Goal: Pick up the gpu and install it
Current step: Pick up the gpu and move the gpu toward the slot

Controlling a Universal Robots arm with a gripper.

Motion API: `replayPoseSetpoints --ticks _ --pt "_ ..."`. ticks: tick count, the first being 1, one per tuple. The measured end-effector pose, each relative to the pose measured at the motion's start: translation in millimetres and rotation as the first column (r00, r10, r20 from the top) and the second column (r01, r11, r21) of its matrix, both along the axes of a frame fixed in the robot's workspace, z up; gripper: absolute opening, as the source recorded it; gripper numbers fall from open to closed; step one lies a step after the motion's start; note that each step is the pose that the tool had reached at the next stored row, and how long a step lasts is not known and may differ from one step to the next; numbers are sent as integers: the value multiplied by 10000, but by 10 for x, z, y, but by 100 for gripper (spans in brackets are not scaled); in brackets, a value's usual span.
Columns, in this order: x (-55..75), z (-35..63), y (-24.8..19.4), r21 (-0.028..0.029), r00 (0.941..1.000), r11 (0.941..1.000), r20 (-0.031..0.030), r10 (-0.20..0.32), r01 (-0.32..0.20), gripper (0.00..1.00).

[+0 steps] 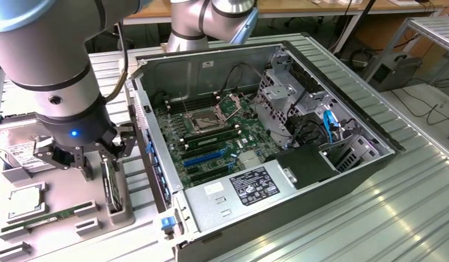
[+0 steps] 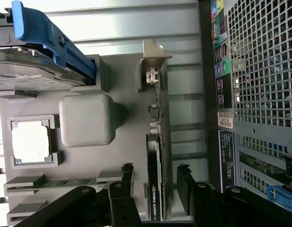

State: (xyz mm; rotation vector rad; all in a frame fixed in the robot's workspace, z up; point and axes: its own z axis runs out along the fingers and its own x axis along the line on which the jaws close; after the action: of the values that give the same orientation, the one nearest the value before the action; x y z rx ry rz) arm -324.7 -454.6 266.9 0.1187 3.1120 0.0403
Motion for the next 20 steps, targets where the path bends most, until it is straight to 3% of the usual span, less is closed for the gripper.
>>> replayPoseSetpoints --ticks 10,17,20 --pt "0 -153 4 8 10000 10000 10 -88 88 50" --pt "-7 -201 35 15 9998 9999 120 -144 144 50" --pt "-24 -219 62 14 9998 9998 130 -174 173 50"
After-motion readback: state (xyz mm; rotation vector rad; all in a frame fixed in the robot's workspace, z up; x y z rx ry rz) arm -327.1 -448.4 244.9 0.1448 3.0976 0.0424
